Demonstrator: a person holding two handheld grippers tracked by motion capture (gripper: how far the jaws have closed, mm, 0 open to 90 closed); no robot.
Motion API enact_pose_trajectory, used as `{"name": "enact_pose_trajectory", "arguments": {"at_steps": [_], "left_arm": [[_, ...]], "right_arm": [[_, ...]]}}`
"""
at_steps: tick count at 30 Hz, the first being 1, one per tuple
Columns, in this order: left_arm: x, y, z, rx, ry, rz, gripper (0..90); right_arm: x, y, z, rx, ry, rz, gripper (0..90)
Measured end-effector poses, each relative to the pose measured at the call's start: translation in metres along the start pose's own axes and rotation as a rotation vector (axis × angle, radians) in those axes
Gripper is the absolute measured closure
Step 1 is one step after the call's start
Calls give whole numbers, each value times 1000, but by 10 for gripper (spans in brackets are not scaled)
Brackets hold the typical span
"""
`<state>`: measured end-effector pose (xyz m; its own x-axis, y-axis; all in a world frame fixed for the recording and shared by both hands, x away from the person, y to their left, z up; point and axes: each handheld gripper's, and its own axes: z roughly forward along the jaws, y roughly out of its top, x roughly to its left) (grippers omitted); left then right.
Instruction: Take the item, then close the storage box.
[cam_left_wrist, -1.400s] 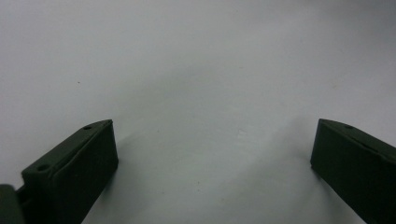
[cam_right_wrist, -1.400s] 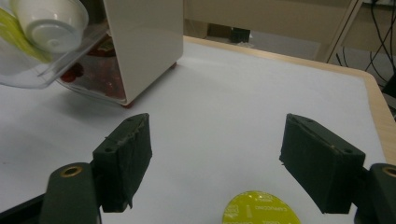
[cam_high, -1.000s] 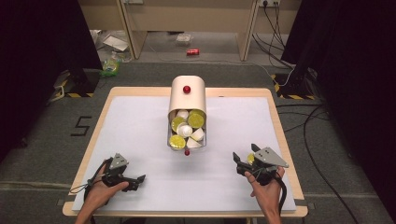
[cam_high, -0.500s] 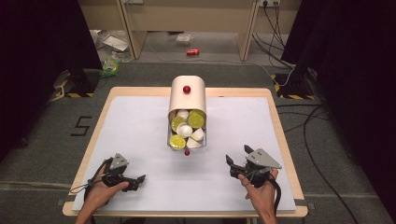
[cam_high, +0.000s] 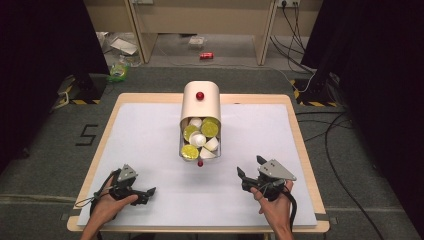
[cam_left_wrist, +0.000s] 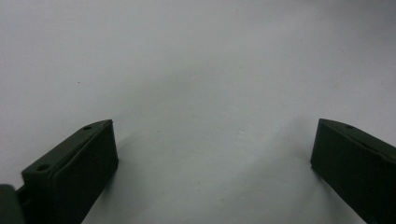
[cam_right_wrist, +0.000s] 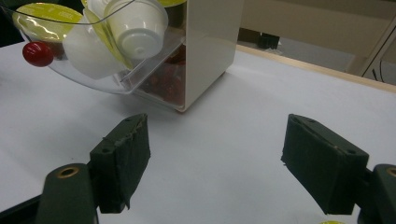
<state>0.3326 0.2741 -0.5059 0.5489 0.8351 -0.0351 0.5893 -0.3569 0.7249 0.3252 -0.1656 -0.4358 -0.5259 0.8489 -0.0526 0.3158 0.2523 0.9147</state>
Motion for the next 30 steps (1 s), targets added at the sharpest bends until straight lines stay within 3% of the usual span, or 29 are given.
{"name": "enact_pose_trajectory", "arguments": {"at_steps": [14, 30], "left_arm": [[0, 0, 0, -1, -1, -1, 0], [0, 0, 0, -1, -1, -2, 0]], "right_arm": [[5, 3, 4, -6, 24, -11, 228], [28, 16, 28, -14, 74, -59, 229]]}}
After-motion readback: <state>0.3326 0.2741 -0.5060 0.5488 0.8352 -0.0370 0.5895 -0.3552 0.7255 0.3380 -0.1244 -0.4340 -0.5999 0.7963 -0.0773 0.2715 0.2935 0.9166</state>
